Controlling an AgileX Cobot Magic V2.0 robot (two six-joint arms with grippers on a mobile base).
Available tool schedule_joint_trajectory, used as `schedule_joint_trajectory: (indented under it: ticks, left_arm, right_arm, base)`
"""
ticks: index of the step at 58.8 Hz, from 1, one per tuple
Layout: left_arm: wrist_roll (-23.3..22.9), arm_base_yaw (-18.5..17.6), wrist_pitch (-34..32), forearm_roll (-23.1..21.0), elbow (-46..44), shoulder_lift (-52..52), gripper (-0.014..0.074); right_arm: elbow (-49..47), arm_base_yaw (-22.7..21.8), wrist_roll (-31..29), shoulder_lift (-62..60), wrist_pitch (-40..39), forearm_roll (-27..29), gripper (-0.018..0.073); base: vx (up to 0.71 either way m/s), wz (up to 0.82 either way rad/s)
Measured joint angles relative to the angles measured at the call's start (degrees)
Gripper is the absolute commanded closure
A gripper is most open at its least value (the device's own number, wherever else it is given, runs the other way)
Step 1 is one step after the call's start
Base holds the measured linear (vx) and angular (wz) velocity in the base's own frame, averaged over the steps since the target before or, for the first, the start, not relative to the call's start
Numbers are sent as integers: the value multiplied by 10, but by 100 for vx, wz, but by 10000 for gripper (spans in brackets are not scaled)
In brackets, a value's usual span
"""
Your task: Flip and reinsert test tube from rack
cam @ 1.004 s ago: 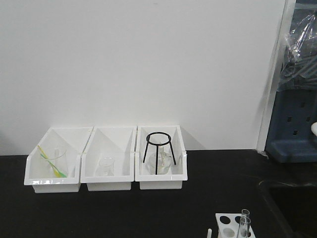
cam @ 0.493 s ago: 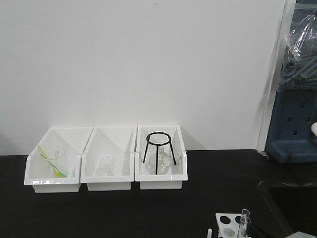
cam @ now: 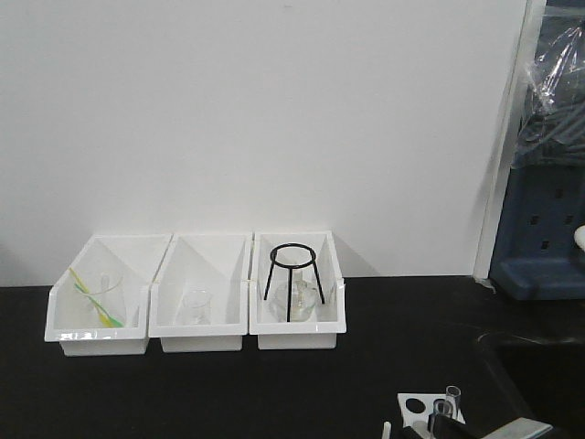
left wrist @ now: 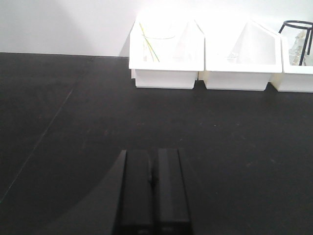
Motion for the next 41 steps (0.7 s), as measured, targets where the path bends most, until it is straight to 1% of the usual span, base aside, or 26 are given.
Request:
schedule_joint_trajectory:
  ticks: [2, 14, 23, 30, 34, 41]
  left_arm:
    - [0, 0, 0, 0, 0, 0, 603]
    - [0, 0, 0, 0, 0, 0, 603]
    - [0, 0, 0, 0, 0, 0, 603]
    - [0, 0, 0, 0, 0, 0, 603]
    - [0, 0, 0, 0, 0, 0, 603]
    - [0, 0, 0, 0, 0, 0, 603]
  right_arm:
    - [0, 0, 0, 0, -1, 0, 575]
    - [0, 0, 2, -4, 1, 0, 572]
    - [-1, 0, 20, -61, 30, -1, 571]
    - [-13, 0, 39, -135, 87, -1, 571]
    - [-31, 0, 46, -185, 138, -2, 571]
    - [-82, 0, 54, -267, 252, -4, 571]
  base:
    - [0, 0]
    - [0, 0]
    - [0, 0]
    - [0, 0]
    - [0, 0]
    - [0, 0]
